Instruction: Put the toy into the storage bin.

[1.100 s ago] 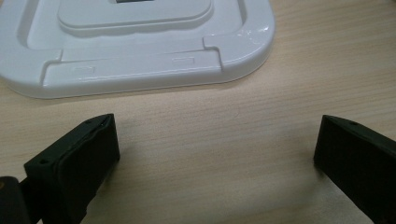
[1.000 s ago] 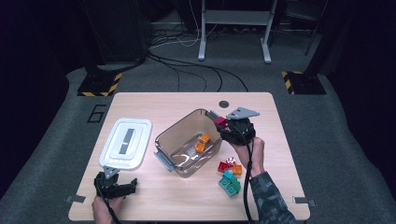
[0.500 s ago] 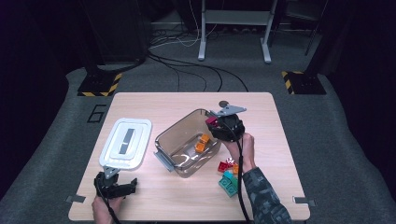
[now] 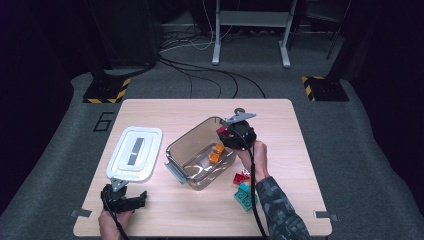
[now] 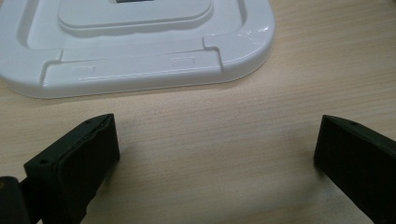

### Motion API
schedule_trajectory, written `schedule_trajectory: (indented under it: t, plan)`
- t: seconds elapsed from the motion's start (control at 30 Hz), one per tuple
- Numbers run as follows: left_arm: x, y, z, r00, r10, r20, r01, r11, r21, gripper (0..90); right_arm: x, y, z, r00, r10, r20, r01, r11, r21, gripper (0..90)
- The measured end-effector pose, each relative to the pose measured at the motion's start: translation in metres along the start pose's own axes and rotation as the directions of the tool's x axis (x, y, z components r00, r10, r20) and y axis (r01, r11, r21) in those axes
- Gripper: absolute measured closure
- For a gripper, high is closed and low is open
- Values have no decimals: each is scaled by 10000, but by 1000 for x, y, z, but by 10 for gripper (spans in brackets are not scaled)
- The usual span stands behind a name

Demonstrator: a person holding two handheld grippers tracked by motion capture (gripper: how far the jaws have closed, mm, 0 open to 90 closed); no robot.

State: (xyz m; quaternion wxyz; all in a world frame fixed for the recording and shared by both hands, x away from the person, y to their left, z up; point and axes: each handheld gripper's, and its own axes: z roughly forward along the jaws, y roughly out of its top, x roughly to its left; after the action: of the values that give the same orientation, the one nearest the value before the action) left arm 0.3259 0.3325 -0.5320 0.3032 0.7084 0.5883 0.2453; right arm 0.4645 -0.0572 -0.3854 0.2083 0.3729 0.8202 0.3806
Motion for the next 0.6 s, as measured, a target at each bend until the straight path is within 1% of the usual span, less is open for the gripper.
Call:
schedule_trajectory:
  t: [0.07,0.1,0.13,0.17,0.2,0.23,0.27,0.3,0.33,0.4,0.43,0.5,0.53,0.6]
  plan:
    - [0,0,0,10000,-7,20,7,10000,1,0,1,0,3,10000,69,-59,-68,9999,143,581]
    - [0,0,0,10000,14,4,-14,10000,4,0,2,1,3,10000,59,-57,-58,9997,230,565]
    - [0,0,0,10000,-5,15,5,10000,0,0,2,0,4,10000,-17,-55,19,9997,236,477]
    - [0,0,0,10000,4,16,-4,10000,2,0,3,0,4,10000,-19,-55,20,9995,313,414]
    - [0,0,0,10000,12,1,-12,10000,5,0,3,0,3,10000,-63,-29,64,9994,333,365]
    - [0,0,0,10000,4,16,-4,10000,2,0,3,0,2,9998,-210,15,209,9994,286,332]
    - [0,0,0,10000,0,21,0,10000,-1,0,4,0,-1,9999,-157,12,157,9996,242,276]
    - [0,0,0,10000,1,9,-1,10000,2,0,6,0,-2,10000,23,6,-23,9998,177,249]
    - [0,0,0,10000,10,8,-10,10000,3,0,5,-1,-5,10000,-91,-29,91,9999,88,229]
    - [0,0,0,10000,15,9,-15,10000,6,0,6,-2,-10,10000,-18,-42,18,10000,58,171]
    - [0,0,0,10000,5,3,-5,10000,2,0,5,-4,-13,10000,-70,-59,70,10000,-25,147]
    - [0,0,0,10000,0,22,0,10000,-2,0,4,-9,-19,9999,-9,-165,9,10000,-31,132]
    - [0,0,0,10000,10,7,-10,10000,3,0,3,-12,-23,9998,108,-176,-109,9999,-69,114]
    - [0,0,0,10000,3,20,-3,10000,0,0,1,-17,-28,9998,125,-168,-126,9999,-113,86]
